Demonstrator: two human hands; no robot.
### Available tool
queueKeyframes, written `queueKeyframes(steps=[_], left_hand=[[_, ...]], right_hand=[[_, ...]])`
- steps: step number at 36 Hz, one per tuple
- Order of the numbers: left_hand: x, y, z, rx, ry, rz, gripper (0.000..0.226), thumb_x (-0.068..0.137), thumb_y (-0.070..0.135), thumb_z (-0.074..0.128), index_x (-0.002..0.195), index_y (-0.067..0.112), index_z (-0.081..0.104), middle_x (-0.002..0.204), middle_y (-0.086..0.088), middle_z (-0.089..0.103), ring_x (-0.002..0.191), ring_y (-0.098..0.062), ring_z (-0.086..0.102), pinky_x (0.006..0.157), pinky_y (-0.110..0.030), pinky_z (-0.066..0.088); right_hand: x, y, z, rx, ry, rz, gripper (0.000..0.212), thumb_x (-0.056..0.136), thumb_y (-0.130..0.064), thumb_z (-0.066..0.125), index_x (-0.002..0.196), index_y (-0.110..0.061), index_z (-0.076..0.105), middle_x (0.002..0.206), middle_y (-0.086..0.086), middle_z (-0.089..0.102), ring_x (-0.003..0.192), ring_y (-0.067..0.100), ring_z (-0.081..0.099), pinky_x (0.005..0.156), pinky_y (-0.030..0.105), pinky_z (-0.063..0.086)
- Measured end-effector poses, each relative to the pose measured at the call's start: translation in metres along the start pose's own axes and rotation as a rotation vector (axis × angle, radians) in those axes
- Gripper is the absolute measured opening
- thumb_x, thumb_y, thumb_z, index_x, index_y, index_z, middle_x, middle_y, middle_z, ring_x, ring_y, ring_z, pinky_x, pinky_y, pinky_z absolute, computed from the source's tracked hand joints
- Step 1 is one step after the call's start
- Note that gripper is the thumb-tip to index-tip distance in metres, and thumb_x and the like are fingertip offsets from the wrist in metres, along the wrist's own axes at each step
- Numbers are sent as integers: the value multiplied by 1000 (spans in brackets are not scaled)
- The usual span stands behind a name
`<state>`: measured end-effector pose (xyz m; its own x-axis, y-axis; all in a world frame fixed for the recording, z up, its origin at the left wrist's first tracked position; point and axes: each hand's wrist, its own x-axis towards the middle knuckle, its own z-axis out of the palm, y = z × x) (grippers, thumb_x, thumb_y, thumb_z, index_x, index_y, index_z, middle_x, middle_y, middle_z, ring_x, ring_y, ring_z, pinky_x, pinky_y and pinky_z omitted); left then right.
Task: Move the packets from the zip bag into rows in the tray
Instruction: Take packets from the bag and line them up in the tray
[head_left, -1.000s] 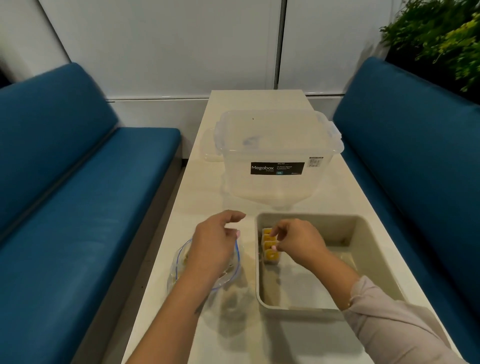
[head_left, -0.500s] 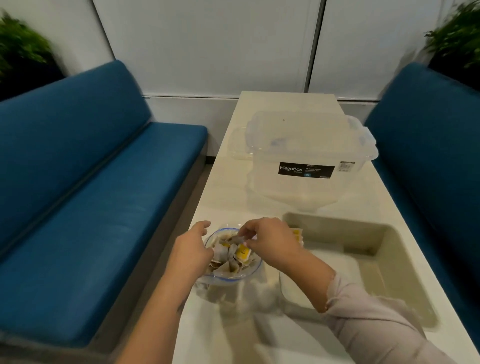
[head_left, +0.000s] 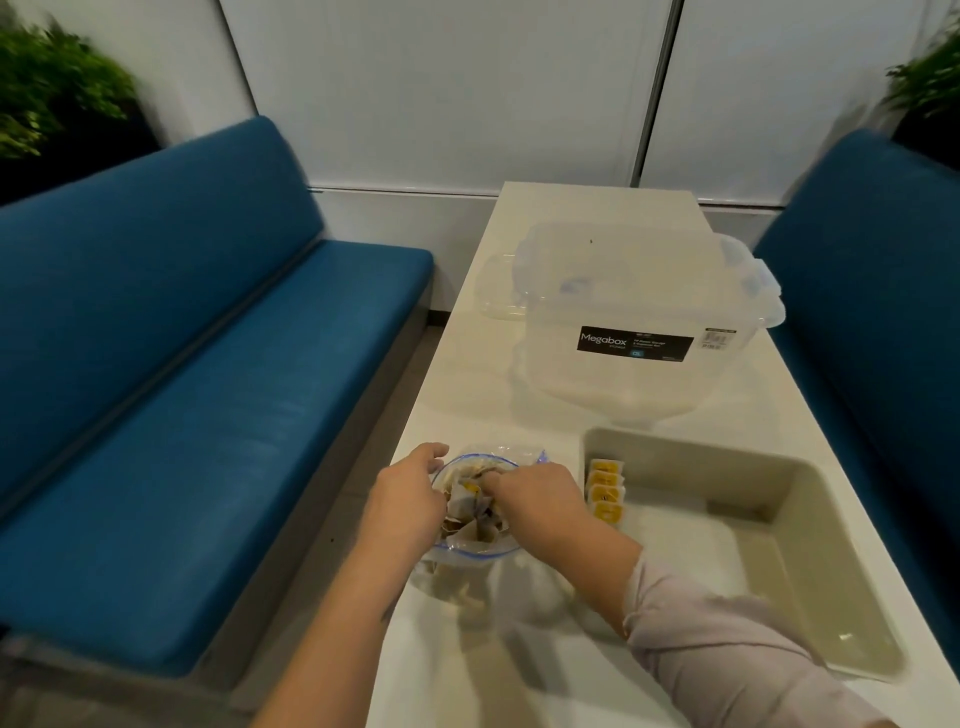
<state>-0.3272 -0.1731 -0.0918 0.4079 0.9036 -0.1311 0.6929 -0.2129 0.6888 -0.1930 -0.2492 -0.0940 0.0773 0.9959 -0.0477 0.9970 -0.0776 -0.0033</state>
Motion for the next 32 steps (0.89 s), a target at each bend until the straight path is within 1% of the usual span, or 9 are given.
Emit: queueKeyframes(steps=[3,5,12,17,21,23,26,29,32], left_hand=[[1,0,1,8,3,-1,50,86,0,48,126,28,55,121,4,62,102,-17,61,82,-27,50],[1,1,2,20,7,-3,49,86,1,48,125,29,55,121,5,62,101,-17,61,81,-27,51],[-4,6,2,125,1,25,48,88,6,44,130,29,51,126,8,60,106,-19,58,87,-33,50],[-6,11,3,155,-2,32,45,88,10,44,126,30,53,122,9,62,103,-19,58,84,-32,50],[-6,11,3,150,13,18,36,91,16,45,123,31,56,118,9,63,99,-17,60,81,-31,52],[-6,12,4,145,27,25,30,93,24,48,121,31,58,117,11,64,99,-15,60,80,-29,51],[-7,14,5,151,46,32,24,94,30,50,114,32,63,107,10,68,91,-15,61,70,-25,46],[-7,16,5,150,70,33,24,94,29,49,109,32,67,96,7,70,84,-16,61,65,-24,44],[-7,15,7,138,81,25,24,94,30,48,108,32,68,94,6,70,81,-16,60,65,-24,46]], right_hand=[[1,7,-2,-6,-5,33,41,92,-9,45,130,-25,51,111,6,65,102,31,61,75,34,42],[2,11,-5,-23,7,21,39,92,-11,47,127,-26,53,107,5,66,98,29,62,70,33,38],[0,12,-1,-72,-39,-66,25,88,-8,50,108,-18,60,100,5,68,93,30,63,65,32,31],[-1,12,2,-82,57,-58,17,82,-6,60,89,-20,66,79,4,69,73,26,65,62,30,31],[1,16,-1,-53,18,-46,28,91,-13,49,110,-26,64,100,0,69,92,25,63,77,32,35],[2,20,-3,-23,20,-34,33,93,-13,47,115,-32,62,106,-2,69,97,22,62,81,30,33],[1,22,-7,56,2,20,35,91,-10,48,110,-34,64,102,-4,69,94,20,60,80,29,30],[1,26,-12,222,35,92,21,91,-23,57,105,-32,69,102,-6,70,95,19,62,80,28,37],[-1,32,-20,457,58,156,15,82,-31,69,96,-31,74,100,-6,64,94,16,60,74,27,41]])
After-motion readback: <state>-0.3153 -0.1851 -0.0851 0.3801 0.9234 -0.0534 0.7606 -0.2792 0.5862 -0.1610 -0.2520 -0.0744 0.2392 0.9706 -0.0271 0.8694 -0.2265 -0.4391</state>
